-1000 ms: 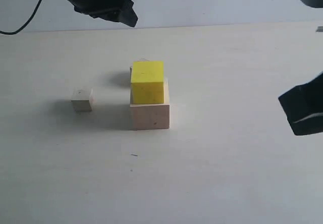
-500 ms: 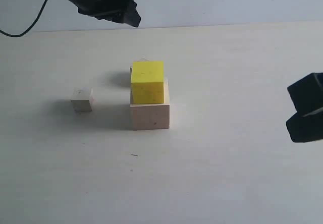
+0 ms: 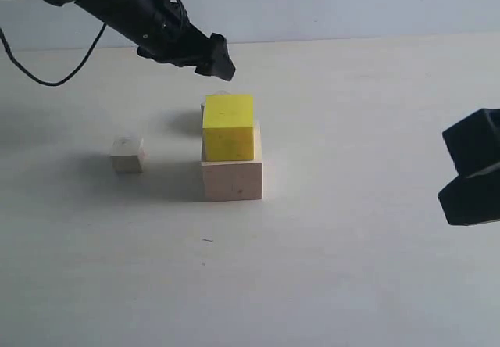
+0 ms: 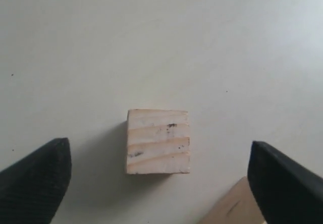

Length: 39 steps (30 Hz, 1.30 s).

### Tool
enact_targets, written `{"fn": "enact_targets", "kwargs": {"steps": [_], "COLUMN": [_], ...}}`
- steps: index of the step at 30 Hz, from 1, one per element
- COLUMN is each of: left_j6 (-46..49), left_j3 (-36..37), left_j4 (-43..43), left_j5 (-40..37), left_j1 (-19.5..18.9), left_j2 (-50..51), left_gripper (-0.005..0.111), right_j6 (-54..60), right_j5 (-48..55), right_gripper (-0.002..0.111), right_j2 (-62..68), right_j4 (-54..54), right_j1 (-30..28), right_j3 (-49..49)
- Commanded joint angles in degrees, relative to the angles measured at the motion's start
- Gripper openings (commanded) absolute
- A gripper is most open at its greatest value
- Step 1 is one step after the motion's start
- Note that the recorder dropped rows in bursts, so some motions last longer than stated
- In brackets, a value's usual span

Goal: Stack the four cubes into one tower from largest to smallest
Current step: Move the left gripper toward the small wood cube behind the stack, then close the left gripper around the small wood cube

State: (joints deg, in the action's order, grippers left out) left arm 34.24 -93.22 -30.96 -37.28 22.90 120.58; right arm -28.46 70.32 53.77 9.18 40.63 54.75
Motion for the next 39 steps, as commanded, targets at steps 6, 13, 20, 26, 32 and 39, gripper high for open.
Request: {"fn": "enact_targets", "kwargs": {"steps": [6,13,20,26,32,39], "left_j6": [1.6,1.6,1.6,1.7,1.7,1.7], "left_j3": [-3.1,-4.9,-4.9,-4.9,-4.9,-4.9], "left_j4": [-1.1,-1.1,-1.1,-1.1,-1.3,-1.7], "left_j5": [1.7,1.7,1.7,2.3,2.5,3.0], "left_j1": [1.3,1.3,1.3,1.3,1.3,1.3], "left_j2": [4.2,6.6,8.1,8.3,9.6,11.2], "left_gripper": [0.09,0.09,0.09,0.09,0.09,0.09], "right_j6": [-0.1,-0.1,-0.1,-0.1,-0.1,-0.1], "right_j5": [-0.4,-0.4,-0.4,-0.4,-0.4,-0.4], "right_gripper": [0.0,0.0,0.0,0.0,0.0,0.0], "right_j2": [-0.4,-0.4,-0.4,-0.4,-0.4,-0.4], "right_j4": [1.2,1.2,1.3,1.3,1.3,1.3], "right_j1": [0.0,0.0,0.0,0.0,0.0,0.0], "right_j3": [-0.3,-0.3,-0.3,-0.3,-0.3,-0.3]}}
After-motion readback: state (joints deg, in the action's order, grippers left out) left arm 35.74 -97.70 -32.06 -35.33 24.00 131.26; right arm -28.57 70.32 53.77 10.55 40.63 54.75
